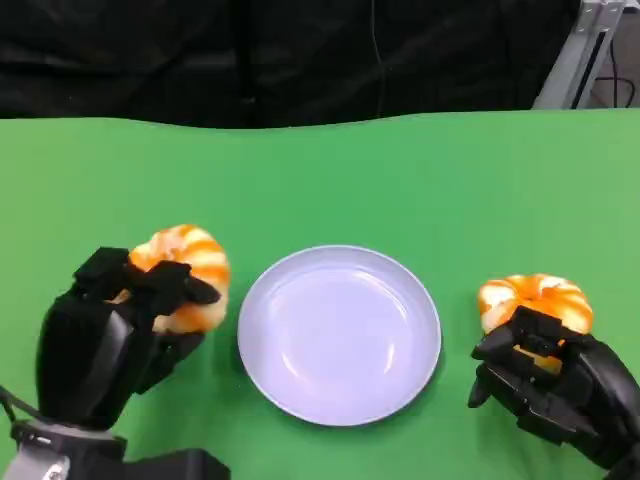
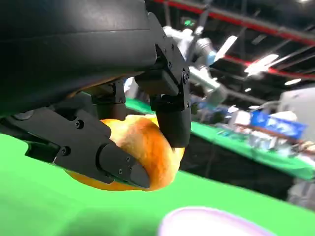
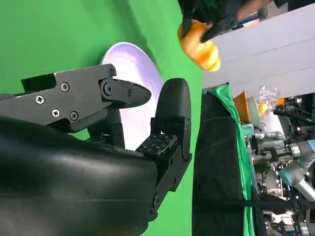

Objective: Grasp the bread from the table and place it into the plate.

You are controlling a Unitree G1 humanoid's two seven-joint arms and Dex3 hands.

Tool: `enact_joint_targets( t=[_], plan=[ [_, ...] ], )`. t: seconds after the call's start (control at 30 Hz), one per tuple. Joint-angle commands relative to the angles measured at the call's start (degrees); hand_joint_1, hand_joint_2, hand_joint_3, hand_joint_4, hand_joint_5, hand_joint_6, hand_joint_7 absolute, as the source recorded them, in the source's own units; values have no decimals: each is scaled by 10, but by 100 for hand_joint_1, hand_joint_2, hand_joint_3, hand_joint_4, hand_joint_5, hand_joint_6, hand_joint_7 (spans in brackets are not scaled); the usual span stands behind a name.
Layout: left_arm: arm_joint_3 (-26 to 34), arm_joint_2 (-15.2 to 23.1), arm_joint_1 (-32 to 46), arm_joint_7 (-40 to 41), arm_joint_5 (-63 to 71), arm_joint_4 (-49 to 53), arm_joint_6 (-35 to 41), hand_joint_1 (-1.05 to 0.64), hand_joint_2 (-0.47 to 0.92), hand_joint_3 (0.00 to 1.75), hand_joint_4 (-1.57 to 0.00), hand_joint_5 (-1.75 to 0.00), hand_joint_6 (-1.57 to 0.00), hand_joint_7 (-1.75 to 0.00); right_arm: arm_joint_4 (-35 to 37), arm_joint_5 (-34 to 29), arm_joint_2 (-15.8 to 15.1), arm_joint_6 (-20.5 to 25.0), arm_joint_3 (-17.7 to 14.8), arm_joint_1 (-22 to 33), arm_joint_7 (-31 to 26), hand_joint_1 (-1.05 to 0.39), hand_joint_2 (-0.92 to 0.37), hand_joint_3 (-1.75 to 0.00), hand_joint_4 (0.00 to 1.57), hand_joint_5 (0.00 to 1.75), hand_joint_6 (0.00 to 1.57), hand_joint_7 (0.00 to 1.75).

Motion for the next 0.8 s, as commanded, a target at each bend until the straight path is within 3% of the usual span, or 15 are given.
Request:
enact_joint_targets(
  t=[0.03,0.37,0.43,0.57,0.7,0.8],
  plan=[
    [0,0,2,-12,12,-25,5,-11,91,37,-67,-163,-77,-124,4,4,-5,-7,-7,-2,3,-3,-88,-45,52,164,63,113],
    [-16,-17,-9,-46,26,-59,1,-13,80,40,-67,-165,-73,-131,3,2,-5,-5,-6,-1,0,-3,-89,-44,53,161,63,112],
    [-20,-21,-13,-50,29,-60,-3,-13,69,56,-66,-168,-74,-132,1,2,-4,-5,-6,-1,-2,-3,-89,-43,54,161,64,112],
    [-40,-30,-27,-64,36,-58,-12,-13,60,64,-68,-168,-75,-130,8,4,-3,-8,-7,-3,2,-4,-89,-42,55,161,65,112],
    [-56,-40,-42,-89,35,-53,-15,-16,61,64,-69,-165,-80,-120,11,1,-3,-13,-6,-4,1,-4,-89,-41,54,161,65,111],
    [-68,-46,-54,-99,40,-43,-18,-15,63,59,-67,-167,-77,-125,11,-2,-2,-17,-5,-3,-2,-5,-89,-41,55,160,65,110]
  ],
)
